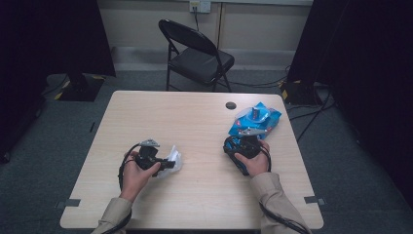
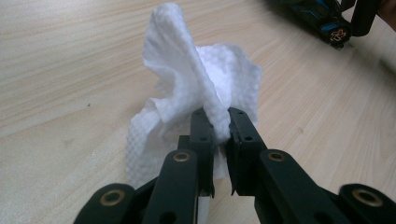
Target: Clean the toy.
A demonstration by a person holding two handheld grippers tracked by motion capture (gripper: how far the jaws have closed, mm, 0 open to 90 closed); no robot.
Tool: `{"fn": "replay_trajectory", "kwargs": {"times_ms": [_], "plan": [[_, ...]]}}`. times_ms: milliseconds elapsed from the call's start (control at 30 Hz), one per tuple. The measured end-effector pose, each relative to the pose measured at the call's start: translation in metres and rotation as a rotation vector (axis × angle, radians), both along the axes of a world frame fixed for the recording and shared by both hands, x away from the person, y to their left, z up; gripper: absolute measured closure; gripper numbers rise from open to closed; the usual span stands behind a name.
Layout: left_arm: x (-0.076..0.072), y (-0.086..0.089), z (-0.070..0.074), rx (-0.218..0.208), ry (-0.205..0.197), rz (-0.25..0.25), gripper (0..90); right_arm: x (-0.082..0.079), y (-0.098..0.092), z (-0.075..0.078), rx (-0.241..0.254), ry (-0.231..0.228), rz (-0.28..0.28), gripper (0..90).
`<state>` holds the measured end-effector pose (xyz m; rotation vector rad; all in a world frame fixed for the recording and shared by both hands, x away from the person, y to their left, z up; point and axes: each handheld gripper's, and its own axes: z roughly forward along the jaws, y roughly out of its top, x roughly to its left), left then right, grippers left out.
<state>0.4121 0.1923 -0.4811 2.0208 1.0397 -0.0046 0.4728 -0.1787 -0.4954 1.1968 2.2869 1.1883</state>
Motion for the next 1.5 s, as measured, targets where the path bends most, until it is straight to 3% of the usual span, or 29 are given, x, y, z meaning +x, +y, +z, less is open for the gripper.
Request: {"fn": "replay_trajectory", "kwargs": {"times_ms": [367,800,1133,1500], "plan": [[0.000,0.002,-0.002,0.000,0.000,0.014,82.0,0.005,0.006,-0.002,-0.068,0.023,0.014,25.0],[0.005,0.002,-0.004,0.002,-0.006,0.025,81.6,0.006,0.006,-0.004,-0.072,0.040,0.011,24.1],[0.011,-0.004,-0.002,0.005,-0.011,0.027,81.4,0.003,0.004,-0.001,-0.084,0.021,0.020,23.3],[0.032,-0.012,0.000,0.027,-0.020,0.041,81.5,-0.001,-0.002,0.011,-0.051,0.009,0.024,23.0]]}}
